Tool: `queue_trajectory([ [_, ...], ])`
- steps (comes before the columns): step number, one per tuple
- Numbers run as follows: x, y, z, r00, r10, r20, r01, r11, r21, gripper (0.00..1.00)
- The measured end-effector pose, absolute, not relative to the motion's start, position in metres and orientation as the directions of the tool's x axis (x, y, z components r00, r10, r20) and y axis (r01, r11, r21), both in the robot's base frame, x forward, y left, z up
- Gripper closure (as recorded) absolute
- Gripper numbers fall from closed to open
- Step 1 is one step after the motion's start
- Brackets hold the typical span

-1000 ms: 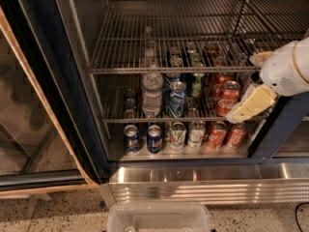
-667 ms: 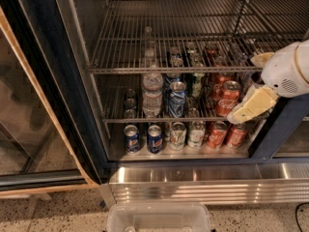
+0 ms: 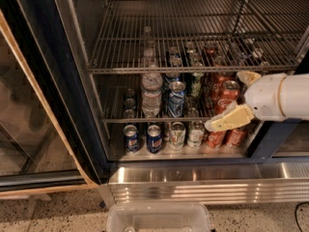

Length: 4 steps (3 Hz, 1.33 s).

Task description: Pick coke can from middle shelf of fridge

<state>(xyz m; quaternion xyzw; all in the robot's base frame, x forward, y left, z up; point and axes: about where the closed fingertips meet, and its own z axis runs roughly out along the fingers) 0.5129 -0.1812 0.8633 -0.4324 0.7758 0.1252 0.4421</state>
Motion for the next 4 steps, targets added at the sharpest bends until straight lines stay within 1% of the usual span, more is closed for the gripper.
queue_trajectory([
  [1, 0.508, -0.173, 0.847, -0.186, -0.433, -0.882, -0.723, 0.668, -0.175, 0.0],
  [2, 0.512, -0.176, 0.871, -0.124, -0.387, -0.914, -0.661, 0.719, -0.214, 0.0],
  [4, 0.512, -0.173, 0.87, -0.121, -0.376, -0.918, -0.659, 0.723, -0.209, 0.0],
])
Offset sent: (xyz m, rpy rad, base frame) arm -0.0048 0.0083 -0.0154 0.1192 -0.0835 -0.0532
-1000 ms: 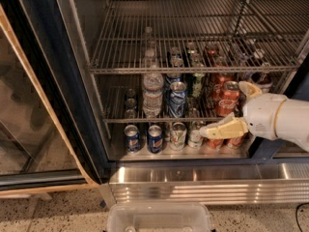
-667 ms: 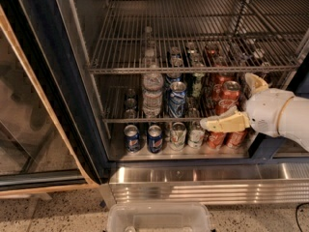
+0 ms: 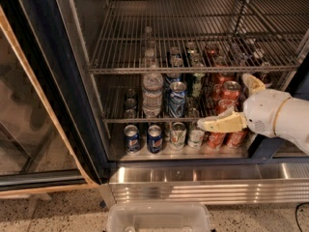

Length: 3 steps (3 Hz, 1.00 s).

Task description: Pick coke can from middle shelf of fridge

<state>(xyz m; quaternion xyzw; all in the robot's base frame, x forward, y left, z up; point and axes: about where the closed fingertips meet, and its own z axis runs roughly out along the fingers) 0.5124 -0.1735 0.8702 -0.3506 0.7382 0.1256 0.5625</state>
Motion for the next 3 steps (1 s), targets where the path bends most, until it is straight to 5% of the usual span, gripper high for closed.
queue_trajectory([
  [3, 0.522, -0.186, 0.797, -0.137, -0.124, -0.983, -0.487, 0.872, -0.043, 0.0],
])
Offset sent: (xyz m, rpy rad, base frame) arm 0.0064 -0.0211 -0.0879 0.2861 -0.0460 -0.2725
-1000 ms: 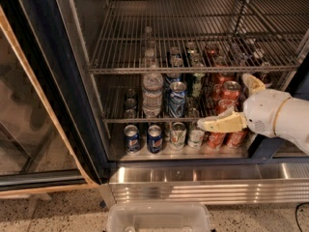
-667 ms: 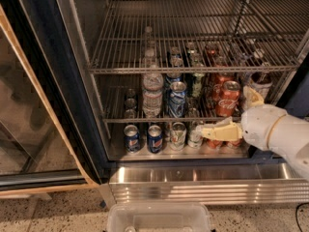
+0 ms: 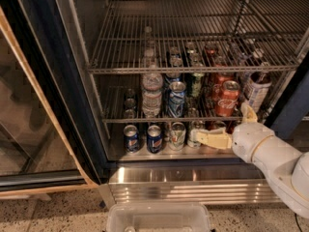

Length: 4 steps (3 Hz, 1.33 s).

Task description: Pick coke can from middle shelf of fridge

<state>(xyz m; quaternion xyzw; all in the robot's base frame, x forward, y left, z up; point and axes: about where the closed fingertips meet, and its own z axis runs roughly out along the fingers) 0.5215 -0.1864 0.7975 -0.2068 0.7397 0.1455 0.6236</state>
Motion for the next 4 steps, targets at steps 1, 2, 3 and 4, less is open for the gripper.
queue_trajectory([
  [1, 0.537, -0.196, 0.779, -0.134, -0.071, -0.988, -0.462, 0.887, -0.001, 0.0],
  [2, 0.537, -0.196, 0.779, -0.134, -0.071, -0.988, -0.462, 0.887, -0.001, 0.0],
  [3, 0.545, -0.195, 0.777, -0.127, -0.08, -0.989, -0.459, 0.888, -0.013, 0.1],
  [4, 0.561, -0.198, 0.783, -0.085, -0.077, -0.993, -0.439, 0.898, -0.032, 0.21],
])
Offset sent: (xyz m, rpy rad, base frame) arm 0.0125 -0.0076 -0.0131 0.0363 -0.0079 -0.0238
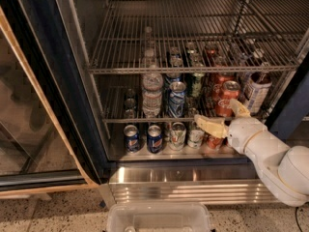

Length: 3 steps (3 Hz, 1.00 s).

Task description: Pick coke can from middle shelf of fridge

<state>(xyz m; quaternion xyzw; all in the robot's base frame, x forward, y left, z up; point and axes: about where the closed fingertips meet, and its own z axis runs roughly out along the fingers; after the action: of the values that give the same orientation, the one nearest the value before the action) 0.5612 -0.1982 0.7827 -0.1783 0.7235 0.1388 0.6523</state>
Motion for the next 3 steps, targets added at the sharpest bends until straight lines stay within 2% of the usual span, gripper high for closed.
queue_trajectory([
  [1, 0.579, -0.207, 0.792, -0.036, -0.078, -0.996, -0.403, 0.913, -0.057, 0.25],
  [2, 0.588, -0.224, 0.796, 0.016, -0.075, -0.997, -0.322, 0.944, -0.076, 0.13],
  [3, 0.583, -0.237, 0.798, 0.07, -0.078, -0.995, -0.209, 0.974, -0.091, 0.17],
])
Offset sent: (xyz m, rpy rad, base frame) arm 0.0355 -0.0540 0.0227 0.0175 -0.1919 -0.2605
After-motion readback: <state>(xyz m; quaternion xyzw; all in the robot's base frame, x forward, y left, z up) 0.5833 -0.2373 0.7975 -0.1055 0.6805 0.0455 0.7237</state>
